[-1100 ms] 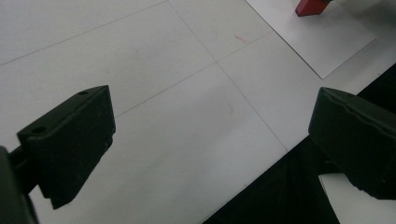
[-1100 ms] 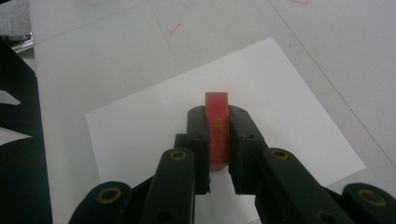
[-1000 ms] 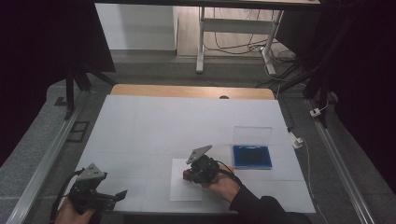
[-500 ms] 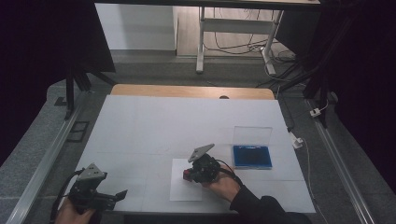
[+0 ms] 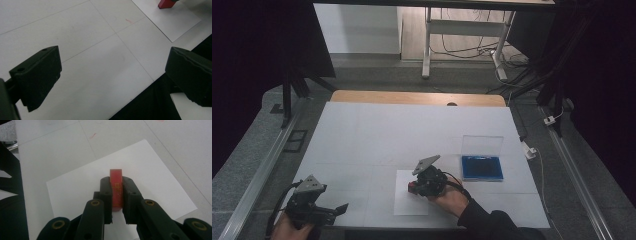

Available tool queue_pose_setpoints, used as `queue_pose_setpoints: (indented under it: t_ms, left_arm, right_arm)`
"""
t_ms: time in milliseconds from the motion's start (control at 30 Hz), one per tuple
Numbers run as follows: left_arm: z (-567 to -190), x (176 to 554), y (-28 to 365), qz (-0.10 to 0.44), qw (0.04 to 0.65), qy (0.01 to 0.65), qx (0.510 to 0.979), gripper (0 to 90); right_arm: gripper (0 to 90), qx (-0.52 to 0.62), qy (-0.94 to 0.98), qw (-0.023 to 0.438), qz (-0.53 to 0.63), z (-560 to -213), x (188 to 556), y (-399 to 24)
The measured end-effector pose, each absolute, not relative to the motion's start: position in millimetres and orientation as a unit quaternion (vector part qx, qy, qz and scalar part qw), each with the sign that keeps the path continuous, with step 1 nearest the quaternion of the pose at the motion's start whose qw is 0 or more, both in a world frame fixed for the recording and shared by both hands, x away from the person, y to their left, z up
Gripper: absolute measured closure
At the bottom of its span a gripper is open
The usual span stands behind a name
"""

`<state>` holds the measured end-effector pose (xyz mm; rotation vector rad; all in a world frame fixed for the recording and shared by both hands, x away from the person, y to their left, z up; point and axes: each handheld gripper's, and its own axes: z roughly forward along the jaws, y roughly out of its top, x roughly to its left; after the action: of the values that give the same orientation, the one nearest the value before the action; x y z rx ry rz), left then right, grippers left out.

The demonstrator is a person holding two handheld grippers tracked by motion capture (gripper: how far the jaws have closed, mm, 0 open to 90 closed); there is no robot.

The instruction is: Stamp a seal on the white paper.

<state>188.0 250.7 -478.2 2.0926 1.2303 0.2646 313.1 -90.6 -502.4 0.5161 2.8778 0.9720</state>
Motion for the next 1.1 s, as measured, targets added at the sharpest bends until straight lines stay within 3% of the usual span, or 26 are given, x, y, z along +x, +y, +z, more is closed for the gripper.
queue_pose_setpoints:
  t_ms: [133, 267, 1100]
  left_arm:
    - [-478.1, 187.8, 250.3, 0.102, 0.342, 0.474, 0.805, 0.9]
    - [-478.0, 187.7, 250.5, 0.103, 0.342, 0.472, 0.806, 0.9]
    - [-477.9, 186.8, 249.8, 0.105, 0.342, 0.470, 0.807, 0.9]
  right_arm:
    - [80.2, 0.156, 0.938, 0.049, 0.307, -501.3, 307.8, -87.2]
    - [80.1, 0.167, 0.933, 0.030, 0.317, -502.6, 313.0, -91.1]
    - [79.2, 0.166, 0.916, 0.040, 0.363, -480.9, 313.5, -103.4]
